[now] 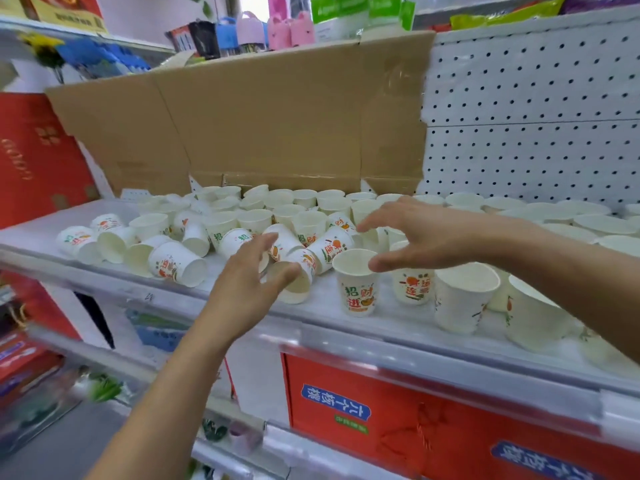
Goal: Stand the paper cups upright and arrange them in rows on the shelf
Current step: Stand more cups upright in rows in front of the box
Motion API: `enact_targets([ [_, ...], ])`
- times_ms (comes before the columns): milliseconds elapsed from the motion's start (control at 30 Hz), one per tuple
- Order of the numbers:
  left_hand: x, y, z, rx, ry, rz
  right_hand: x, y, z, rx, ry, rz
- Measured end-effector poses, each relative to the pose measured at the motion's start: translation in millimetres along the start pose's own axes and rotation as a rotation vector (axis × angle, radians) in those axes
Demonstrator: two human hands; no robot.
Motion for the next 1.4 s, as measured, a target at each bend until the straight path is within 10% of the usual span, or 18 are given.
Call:
enact_targets([
  [400, 16.1, -1.8, -33.1, 0.023, -0.085, -0.434, -17.9, -24.2, -38.9, 0.041, 0.049, 0.152],
  [567, 34.8, -24.4, -39.5, -0.302, -0.087, -0.436, -7.5, -12.3, -30.3, 0.033, 0.015, 0.155],
  [800, 36.1, -49.3, -49.7, -0.45, -0.092, -0.159, 9.7, -5.0, -36.4, -0.036, -0.043, 0.073],
  [967, 3.6, -7.4, -68.7, -0.235, -0.126, 0.13, 27.9, 3.8, -67.3, 0.014, -0.115, -0.045],
  [1400, -14.2, -48.2, -110.6, -0.329, -0.801, -0.799, 20.3, -34.9, -126.1, -0.13, -0.381, 0.063],
])
Point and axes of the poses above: each hand's wrist, its own z-axis away from the middle knuckle, its own y-axis out of the back of the hand, x = y × z, the point moved 10 cm from there along -z, towards the middle knuckle, and after that the axes turned 2 degrees about -x, right-handed, at the moved point
